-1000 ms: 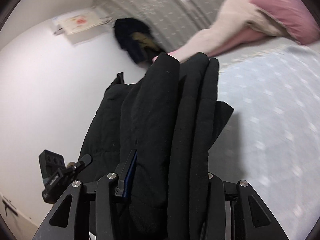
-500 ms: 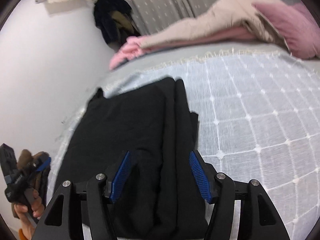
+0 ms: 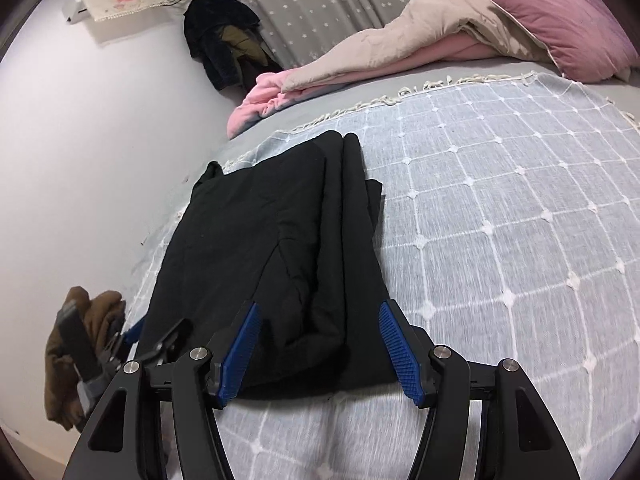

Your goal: Fold large clothes

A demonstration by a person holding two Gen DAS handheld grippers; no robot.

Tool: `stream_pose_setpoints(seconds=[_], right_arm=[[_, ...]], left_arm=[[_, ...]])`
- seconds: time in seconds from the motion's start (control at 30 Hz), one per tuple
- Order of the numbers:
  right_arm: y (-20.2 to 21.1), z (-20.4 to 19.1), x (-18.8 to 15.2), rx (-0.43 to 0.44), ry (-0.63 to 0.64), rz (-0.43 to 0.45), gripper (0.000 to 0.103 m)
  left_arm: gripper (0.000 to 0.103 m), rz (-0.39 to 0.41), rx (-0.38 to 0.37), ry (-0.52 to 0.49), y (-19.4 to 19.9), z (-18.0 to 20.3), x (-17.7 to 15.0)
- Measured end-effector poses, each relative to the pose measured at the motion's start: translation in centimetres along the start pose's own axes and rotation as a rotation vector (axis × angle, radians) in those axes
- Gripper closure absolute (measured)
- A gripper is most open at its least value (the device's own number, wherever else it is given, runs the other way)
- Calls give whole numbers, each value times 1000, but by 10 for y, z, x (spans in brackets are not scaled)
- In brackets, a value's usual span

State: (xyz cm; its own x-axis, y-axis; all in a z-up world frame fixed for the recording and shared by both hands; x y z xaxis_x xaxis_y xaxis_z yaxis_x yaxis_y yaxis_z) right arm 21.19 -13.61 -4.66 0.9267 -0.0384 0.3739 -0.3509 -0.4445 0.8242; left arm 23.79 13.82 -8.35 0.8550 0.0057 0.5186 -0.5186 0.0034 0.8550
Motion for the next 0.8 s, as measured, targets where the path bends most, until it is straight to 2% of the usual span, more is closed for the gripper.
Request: stream_pose_setpoints(seconds=[0.1,0.17,0.23,0.3,0.37,0.5,0.57,0.67,0.8], right_arm=[[16,-4,-13,-137,45,7,37],[26,-4,-23,-219,45,20,27],[33,-4,-36,-304,29,23,24],[35,-10,-49,-341,48,14,23],[32,-17,-60,-380,84,-4,16],[23,-24,-76,-489,141,-4,14],[16,-24,-81,-515,149,-12,14],[7,-27,-84,-509,168,-34,14],[-1,-27,-83,-512,183,-39,14]], left_arm=[[6,-14,-15,35,28,3,-7],[3,-12,41,64,45,4,-19],[1,-34,54,82,59,13,-36],[1,-65,55,93,67,22,-50],[1,-96,54,90,70,31,-63],[1,-160,84,90,64,36,-84],[1,-193,66,119,59,33,-91],[1,-210,47,140,57,30,-96],[1,-199,75,139,57,24,-93]])
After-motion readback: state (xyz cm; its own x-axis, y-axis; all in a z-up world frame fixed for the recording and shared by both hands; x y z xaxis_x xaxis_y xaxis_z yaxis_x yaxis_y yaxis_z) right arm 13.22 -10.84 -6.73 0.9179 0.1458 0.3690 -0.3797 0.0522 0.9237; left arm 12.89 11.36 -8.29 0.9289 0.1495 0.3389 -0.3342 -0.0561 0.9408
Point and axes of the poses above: each gripper's, at about its wrist camera, not at the fingertips, and y roughly against the way its jaws point, z to its right, x to its top, the point moved 8 cm from there along -y, roughly the way its jaws point, and after that the axes turned 15 degrees about -z, right-handed, at the moved point
